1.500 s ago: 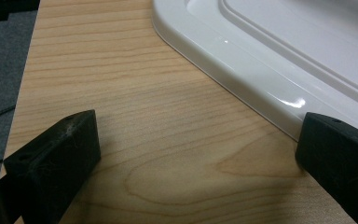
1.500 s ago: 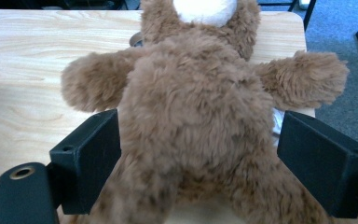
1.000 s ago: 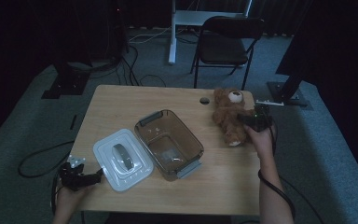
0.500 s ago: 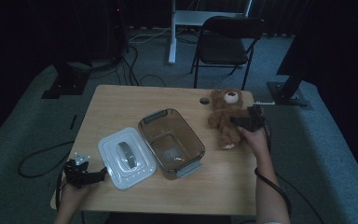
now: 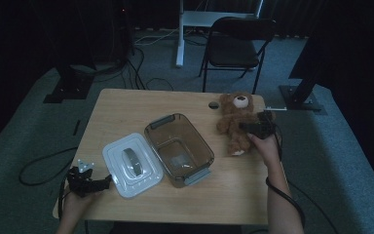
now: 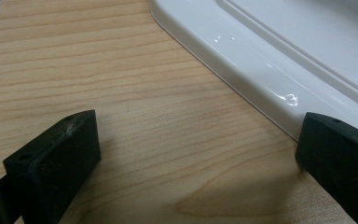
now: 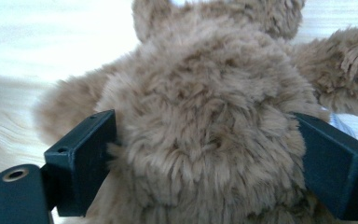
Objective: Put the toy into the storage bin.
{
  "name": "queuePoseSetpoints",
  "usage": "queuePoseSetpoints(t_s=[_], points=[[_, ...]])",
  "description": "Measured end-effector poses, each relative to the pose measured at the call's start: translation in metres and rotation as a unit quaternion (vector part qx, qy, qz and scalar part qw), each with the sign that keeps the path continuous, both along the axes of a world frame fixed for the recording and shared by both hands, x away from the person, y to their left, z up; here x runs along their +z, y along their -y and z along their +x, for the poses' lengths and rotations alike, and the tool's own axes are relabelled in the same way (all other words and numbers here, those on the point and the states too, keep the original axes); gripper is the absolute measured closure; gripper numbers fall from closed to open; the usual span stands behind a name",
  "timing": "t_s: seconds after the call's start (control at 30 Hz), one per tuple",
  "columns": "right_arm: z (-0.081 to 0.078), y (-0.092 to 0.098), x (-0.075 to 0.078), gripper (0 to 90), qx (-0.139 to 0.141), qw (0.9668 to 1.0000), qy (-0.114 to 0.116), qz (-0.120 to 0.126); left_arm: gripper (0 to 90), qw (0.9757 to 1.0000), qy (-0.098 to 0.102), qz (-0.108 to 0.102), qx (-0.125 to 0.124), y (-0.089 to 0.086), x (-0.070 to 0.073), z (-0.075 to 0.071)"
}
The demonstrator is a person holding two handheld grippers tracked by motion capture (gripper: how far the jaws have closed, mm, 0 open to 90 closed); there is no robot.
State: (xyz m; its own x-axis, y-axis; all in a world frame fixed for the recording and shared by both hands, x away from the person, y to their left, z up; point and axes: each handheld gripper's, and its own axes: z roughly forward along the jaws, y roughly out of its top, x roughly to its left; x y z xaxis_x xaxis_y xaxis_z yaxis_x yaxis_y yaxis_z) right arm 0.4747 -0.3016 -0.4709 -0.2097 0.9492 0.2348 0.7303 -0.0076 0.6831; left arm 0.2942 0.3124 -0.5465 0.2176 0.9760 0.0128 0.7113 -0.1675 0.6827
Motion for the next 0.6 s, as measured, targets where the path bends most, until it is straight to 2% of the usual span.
queuePoseSetpoints(t_s=[0.07, 0.1, 0.2, 0.23, 0.33, 0.57, 0.6], points=[[-0.002, 0.001, 0.002, 10.9, 0.003, 0.9997, 0.014, 0.018, 0.3, 1.0000, 0.000, 0.000, 0.000, 0.000, 0.000, 0.000], [-0.002, -0.001, 0.002, 10.9, 0.006, 0.9998, 0.014, 0.014, 0.3, 1.0000, 0.000, 0.000, 0.000, 0.000, 0.000, 0.000], [0.000, -0.010, -0.004, 10.8, 0.009, 0.9993, -0.002, -0.036, 0.3, 1.0000, 0.000, 0.000, 0.001, 0.000, 0.000, 0.000], [0.001, -0.011, -0.006, 10.4, 0.005, 0.9989, -0.006, -0.045, 0.3, 1.0000, 0.000, 0.000, 0.001, 0.000, 0.000, 0.000], [0.002, -0.013, -0.012, 10.4, -0.003, 0.9986, -0.009, -0.051, 0.3, 1.0000, 0.000, 0.000, 0.001, 0.000, 0.000, 0.000], [0.003, -0.020, -0.017, 10.6, 0.004, 0.9971, -0.018, -0.073, 0.3, 1.0000, 0.000, 0.000, 0.001, 0.000, 0.000, 0.000], [0.004, -0.020, -0.018, 10.9, 0.003, 0.9973, -0.021, -0.070, 0.3, 1.0000, 0.000, 0.000, 0.001, 0.000, 0.000, 0.000]])
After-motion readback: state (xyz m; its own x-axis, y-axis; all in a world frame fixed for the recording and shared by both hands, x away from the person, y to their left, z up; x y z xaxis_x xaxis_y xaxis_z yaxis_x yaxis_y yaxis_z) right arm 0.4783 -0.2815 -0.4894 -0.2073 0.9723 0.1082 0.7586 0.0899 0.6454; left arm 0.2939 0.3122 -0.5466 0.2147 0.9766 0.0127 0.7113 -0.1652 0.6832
